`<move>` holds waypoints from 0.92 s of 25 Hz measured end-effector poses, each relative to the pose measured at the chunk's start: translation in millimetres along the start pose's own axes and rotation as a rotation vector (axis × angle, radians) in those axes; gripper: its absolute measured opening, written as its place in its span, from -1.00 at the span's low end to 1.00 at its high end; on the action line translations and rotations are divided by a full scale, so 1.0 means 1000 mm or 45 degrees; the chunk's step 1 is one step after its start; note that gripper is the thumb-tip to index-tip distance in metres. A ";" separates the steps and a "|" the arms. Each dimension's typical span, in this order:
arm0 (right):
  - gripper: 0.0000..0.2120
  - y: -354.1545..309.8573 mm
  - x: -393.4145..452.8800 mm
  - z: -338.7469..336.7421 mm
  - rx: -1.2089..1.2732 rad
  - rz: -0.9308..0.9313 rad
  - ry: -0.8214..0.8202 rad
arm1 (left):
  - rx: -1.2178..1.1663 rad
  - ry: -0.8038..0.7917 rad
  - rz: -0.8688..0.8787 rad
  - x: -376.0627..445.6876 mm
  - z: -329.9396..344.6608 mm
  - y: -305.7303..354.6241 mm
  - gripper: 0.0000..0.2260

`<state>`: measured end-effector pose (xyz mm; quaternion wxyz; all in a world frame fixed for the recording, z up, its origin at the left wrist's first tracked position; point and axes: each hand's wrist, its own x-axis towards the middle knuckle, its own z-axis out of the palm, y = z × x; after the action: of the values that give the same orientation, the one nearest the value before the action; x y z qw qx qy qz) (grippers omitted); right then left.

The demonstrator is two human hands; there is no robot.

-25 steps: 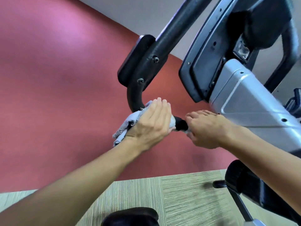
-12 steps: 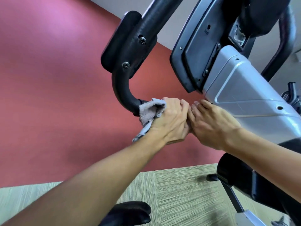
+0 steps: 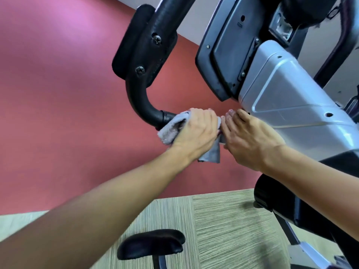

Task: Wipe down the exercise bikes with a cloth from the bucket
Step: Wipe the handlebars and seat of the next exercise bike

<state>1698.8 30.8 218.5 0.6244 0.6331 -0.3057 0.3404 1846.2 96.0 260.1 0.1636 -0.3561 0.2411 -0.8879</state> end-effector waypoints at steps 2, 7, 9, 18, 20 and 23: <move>-0.36 0.001 -0.001 -0.001 -0.009 0.015 0.019 | 0.074 0.096 0.003 -0.018 0.005 -0.021 -0.50; -0.34 0.002 -0.003 -0.002 0.034 0.033 -0.001 | 0.090 0.276 -0.182 -0.048 0.004 -0.056 -0.46; -0.35 0.001 -0.001 0.001 0.025 0.049 0.006 | 0.039 0.214 -0.265 -0.028 0.004 -0.043 -0.43; -0.32 0.001 -0.006 -0.003 -0.116 0.111 -0.023 | 0.070 0.339 -0.188 -0.034 0.010 -0.047 -0.46; -0.33 -0.001 -0.005 -0.002 -0.100 0.107 -0.011 | 0.057 0.311 -0.223 -0.016 0.011 -0.028 -0.50; -0.32 0.000 -0.006 -0.001 -0.088 0.087 -0.001 | -0.070 0.198 -0.159 0.002 0.010 0.001 -0.57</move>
<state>1695.3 31.9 213.8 0.6337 0.6006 -0.3389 0.3504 1852.1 91.1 266.6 0.0789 -0.3048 0.2547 -0.9143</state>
